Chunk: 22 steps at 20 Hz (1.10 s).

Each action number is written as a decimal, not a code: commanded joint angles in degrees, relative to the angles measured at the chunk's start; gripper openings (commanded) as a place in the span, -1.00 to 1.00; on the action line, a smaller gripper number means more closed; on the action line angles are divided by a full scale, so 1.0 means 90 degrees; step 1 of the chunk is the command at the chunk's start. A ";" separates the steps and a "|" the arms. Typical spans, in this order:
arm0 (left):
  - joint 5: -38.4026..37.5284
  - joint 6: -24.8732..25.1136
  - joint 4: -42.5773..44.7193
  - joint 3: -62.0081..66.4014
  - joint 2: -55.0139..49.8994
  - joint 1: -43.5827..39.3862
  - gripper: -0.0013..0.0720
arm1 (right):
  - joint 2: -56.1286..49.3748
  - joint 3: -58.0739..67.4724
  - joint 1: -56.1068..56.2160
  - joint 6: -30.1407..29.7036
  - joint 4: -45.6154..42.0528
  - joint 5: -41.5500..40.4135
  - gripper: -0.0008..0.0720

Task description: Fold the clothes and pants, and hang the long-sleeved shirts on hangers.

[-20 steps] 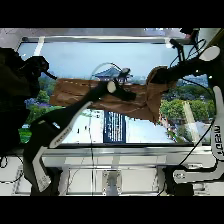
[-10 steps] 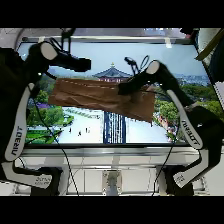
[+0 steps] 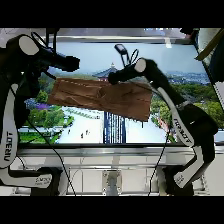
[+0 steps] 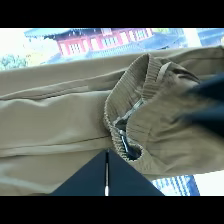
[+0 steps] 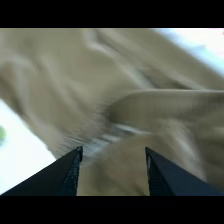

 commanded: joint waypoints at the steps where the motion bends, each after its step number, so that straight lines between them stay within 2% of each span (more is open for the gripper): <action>1: -0.0078 0.0029 0.0007 0.0000 0.0015 0.0015 -0.94 | 0.0282 0.0488 -0.0998 0.0080 -0.1503 0.2188 0.22; 4: -0.0078 0.0027 0.0051 0.0000 0.0015 0.0015 -0.94 | 0.0483 0.0051 -0.2232 0.0046 -0.1418 0.3305 0.24; 6: -0.0100 0.0027 0.0051 0.0000 0.0015 0.0015 -0.94 | 0.0583 -0.0697 -0.2946 0.0044 -0.0884 0.3271 0.49; 7: -0.0131 0.0027 0.0051 0.0000 0.0015 0.0015 -0.94 | 0.0600 -0.1132 -0.3257 0.0039 -0.0418 0.3055 0.49; 9: -0.0165 0.0024 0.0051 0.0000 0.0015 0.0015 -0.94 | 0.0590 -0.1931 -0.3718 0.0039 0.0549 0.2390 0.97; 11: -0.0165 0.0022 0.0051 0.0000 0.0015 0.0015 -0.94 | 0.0573 -0.2579 -0.3980 -0.0053 0.1377 0.1834 0.96; 14: -0.0165 0.0019 0.0049 0.0000 0.0015 0.0015 -0.94 | 0.0457 -0.3194 -0.4024 -0.0415 0.1693 0.1557 0.96; 18: -0.0168 0.0017 0.0046 0.0000 0.0015 0.0015 -0.94 | -0.0017 -0.3638 -0.3988 -0.1396 0.3390 0.1375 0.95; 22: -0.0168 -0.0005 0.0044 0.0000 0.0015 0.0015 -0.94 | -0.0340 -0.3643 -0.3674 -0.1479 0.3594 0.0877 0.95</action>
